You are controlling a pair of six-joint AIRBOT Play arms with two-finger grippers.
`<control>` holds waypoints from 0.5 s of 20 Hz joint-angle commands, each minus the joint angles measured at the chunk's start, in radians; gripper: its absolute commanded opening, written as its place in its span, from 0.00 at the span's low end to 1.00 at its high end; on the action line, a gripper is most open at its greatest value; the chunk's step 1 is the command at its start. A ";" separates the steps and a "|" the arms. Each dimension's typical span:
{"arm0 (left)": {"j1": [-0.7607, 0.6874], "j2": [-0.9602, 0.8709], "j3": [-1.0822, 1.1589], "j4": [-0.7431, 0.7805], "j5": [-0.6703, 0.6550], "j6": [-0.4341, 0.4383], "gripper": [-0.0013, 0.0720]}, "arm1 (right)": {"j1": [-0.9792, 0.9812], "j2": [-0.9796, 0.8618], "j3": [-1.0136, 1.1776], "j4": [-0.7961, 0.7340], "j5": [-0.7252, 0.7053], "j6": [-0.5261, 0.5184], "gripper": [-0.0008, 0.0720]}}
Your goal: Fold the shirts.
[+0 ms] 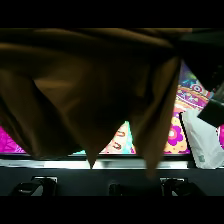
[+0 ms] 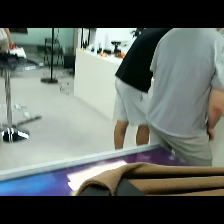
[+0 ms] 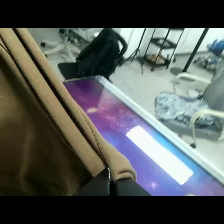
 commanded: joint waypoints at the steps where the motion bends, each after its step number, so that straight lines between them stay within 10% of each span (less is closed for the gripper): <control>1: 0.001 -0.049 -0.119 0.142 -0.048 -0.034 0.06 | 0.000 -0.103 -0.001 -0.260 0.118 0.029 0.07; 10: 0.001 -0.573 -0.562 0.128 0.124 -0.033 0.06 | 0.000 -0.797 -0.068 -0.172 -0.189 -0.057 0.07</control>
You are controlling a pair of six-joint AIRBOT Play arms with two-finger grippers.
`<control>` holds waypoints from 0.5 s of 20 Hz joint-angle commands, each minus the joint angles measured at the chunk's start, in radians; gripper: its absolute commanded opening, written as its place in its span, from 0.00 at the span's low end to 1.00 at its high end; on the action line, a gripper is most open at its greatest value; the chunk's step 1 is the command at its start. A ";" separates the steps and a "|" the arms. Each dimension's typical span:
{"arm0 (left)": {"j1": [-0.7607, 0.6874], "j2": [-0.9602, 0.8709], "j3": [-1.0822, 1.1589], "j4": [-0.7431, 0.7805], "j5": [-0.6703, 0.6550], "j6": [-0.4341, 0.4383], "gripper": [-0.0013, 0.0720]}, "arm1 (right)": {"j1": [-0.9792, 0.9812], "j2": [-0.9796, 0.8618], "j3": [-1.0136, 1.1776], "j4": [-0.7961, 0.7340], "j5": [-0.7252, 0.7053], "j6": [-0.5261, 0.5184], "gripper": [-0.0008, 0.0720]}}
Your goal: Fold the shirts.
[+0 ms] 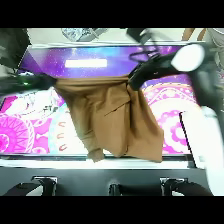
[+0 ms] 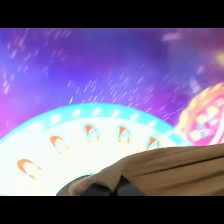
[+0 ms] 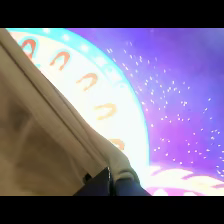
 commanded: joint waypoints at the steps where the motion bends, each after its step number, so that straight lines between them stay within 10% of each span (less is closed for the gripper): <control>1: 0.001 -0.236 -0.072 -0.029 0.050 0.000 0.06 | -0.001 -0.234 -0.007 0.009 -0.158 0.069 0.07; 6: 0.001 -0.402 -0.072 -0.200 0.061 0.000 0.09 | -0.002 -0.332 -0.006 0.149 -0.160 0.188 0.15; 8: 0.003 -0.406 -0.054 -0.248 0.020 0.002 0.44 | -0.017 -0.311 0.018 0.229 -0.128 0.254 0.62; 10: 0.040 -0.406 0.027 -0.202 -0.109 0.005 0.82 | -0.081 -0.259 0.062 0.319 -0.031 0.156 0.80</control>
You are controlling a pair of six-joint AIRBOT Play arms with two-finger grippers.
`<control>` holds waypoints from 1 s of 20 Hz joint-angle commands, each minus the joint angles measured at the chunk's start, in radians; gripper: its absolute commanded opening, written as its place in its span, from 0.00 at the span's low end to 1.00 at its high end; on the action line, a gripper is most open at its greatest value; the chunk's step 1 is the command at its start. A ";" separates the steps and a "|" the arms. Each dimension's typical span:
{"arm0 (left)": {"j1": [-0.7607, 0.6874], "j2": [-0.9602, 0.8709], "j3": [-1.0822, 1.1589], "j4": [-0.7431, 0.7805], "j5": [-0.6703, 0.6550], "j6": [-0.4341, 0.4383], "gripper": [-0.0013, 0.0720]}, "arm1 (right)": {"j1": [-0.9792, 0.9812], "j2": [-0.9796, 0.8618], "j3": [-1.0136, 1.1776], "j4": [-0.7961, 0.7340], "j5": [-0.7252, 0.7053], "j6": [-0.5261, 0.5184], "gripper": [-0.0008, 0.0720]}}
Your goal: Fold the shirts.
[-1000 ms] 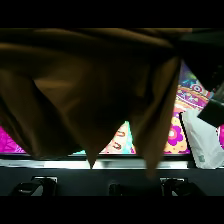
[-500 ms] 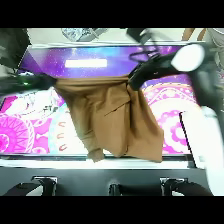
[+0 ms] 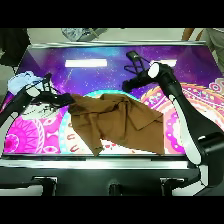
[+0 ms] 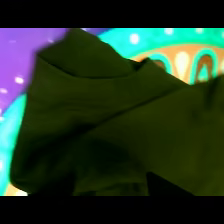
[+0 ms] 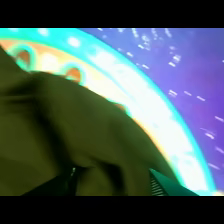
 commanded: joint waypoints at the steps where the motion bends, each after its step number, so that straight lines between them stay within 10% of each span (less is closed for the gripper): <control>1: 0.064 -0.026 0.111 0.006 -0.202 0.003 0.84 | -0.105 0.063 0.044 0.134 0.138 -0.061 0.80; 8: 0.233 0.040 -0.126 0.086 -0.388 0.070 0.82 | -0.543 0.190 -0.033 -0.027 0.770 -0.156 0.74; 18: 0.115 -0.010 -0.327 -0.187 -0.167 0.157 0.70 | -0.592 0.415 -0.581 -0.183 0.604 -0.171 0.78; 20: 0.101 -0.027 -0.326 -0.187 -0.164 0.157 0.42 | -0.592 0.452 -0.685 -0.195 0.571 -0.171 0.78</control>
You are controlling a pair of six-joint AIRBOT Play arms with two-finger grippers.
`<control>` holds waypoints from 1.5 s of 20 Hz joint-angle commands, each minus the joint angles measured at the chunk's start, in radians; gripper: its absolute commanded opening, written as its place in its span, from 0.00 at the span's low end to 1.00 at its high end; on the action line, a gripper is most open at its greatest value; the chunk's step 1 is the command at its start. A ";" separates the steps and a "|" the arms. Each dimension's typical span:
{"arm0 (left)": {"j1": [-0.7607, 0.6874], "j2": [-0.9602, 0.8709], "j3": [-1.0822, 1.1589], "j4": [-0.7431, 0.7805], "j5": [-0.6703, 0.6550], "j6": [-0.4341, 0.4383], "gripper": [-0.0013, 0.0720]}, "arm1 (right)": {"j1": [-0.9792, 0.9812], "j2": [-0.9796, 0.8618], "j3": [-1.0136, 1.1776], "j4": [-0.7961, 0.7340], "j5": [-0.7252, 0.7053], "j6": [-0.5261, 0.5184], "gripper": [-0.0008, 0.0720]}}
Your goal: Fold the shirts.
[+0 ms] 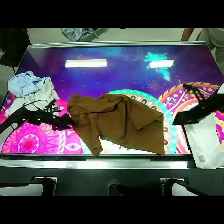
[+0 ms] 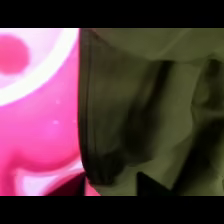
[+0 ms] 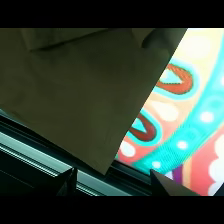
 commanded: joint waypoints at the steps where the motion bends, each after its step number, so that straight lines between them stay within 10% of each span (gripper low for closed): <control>1: -0.027 -0.027 -0.010 -0.015 0.028 0.001 0.26 | -0.005 0.070 -0.192 -0.049 -0.066 -0.003 0.79; 3: -0.024 -0.028 -0.010 -0.014 0.028 0.005 0.06 | -0.005 0.095 -0.298 -0.048 -0.106 -0.005 0.88; 14: -0.024 -0.024 -0.009 -0.014 0.000 0.013 0.06 | -0.005 0.096 -0.638 0.106 -0.416 0.088 0.88; 18: -0.023 -0.024 -0.009 -0.014 0.000 0.016 0.06 | -0.005 0.097 -0.662 0.197 -0.457 0.101 0.55; 20: -0.016 -0.024 -0.008 -0.014 -0.001 0.027 0.06 | -0.005 0.097 -0.662 0.220 -0.442 0.102 0.08; 26: 0.070 0.148 0.190 -0.014 -0.103 0.090 0.06 | -0.005 0.172 -0.388 0.204 -0.307 -0.045 0.07; 30: 0.152 0.456 0.581 -0.014 -0.070 0.087 0.06 | -0.005 0.398 0.144 0.163 -0.488 -0.177 0.07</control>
